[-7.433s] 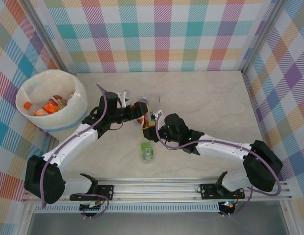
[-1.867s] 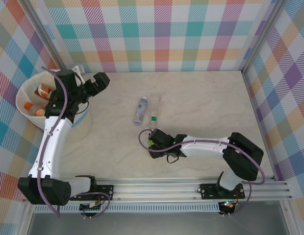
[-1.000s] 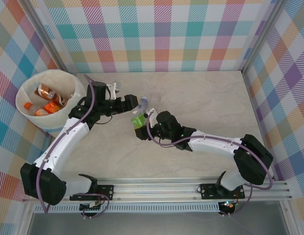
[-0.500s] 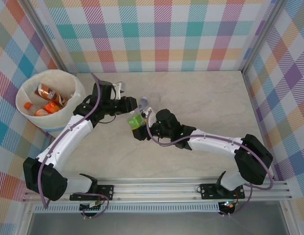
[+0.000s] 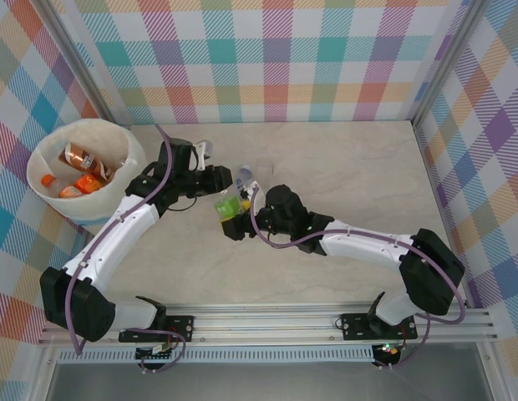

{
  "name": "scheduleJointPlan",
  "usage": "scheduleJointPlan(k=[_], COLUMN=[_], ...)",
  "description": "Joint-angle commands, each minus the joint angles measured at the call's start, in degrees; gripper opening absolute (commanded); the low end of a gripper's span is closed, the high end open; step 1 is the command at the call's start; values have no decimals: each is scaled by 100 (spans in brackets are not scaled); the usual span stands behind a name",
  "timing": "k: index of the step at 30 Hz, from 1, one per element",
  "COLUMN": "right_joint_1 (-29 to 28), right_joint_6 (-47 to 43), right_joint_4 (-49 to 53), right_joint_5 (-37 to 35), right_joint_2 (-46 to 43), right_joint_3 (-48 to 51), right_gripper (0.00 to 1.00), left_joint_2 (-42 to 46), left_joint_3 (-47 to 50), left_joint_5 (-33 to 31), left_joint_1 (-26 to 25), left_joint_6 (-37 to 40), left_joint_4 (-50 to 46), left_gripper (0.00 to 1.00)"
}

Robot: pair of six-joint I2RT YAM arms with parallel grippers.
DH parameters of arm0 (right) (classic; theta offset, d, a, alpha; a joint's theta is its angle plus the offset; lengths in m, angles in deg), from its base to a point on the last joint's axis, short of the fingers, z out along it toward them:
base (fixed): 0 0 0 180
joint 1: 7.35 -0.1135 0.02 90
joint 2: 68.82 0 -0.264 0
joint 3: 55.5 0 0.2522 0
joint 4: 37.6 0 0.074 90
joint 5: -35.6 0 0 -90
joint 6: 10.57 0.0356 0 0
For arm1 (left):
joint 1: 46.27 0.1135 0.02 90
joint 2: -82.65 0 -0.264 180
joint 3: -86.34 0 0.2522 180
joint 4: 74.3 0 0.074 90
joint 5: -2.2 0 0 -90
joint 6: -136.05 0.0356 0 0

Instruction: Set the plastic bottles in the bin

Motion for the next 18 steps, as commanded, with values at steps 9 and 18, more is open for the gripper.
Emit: scheduleJointPlan(k=[9, 18], right_joint_1=[55, 56], right_joint_6=[107, 373], right_joint_4=[-587, -449], right_joint_5=[-954, -2109], right_joint_2=[-404, -581], right_joint_3=[302, 529], right_gripper=[100, 100], left_joint_2=[800, 1986], left_joint_3=[1, -129], left_joint_5=[-1639, -3634], left_joint_1=[42, 125], left_joint_6=[6, -212], left_joint_4=[-6, -112], left_gripper=[0, 0])
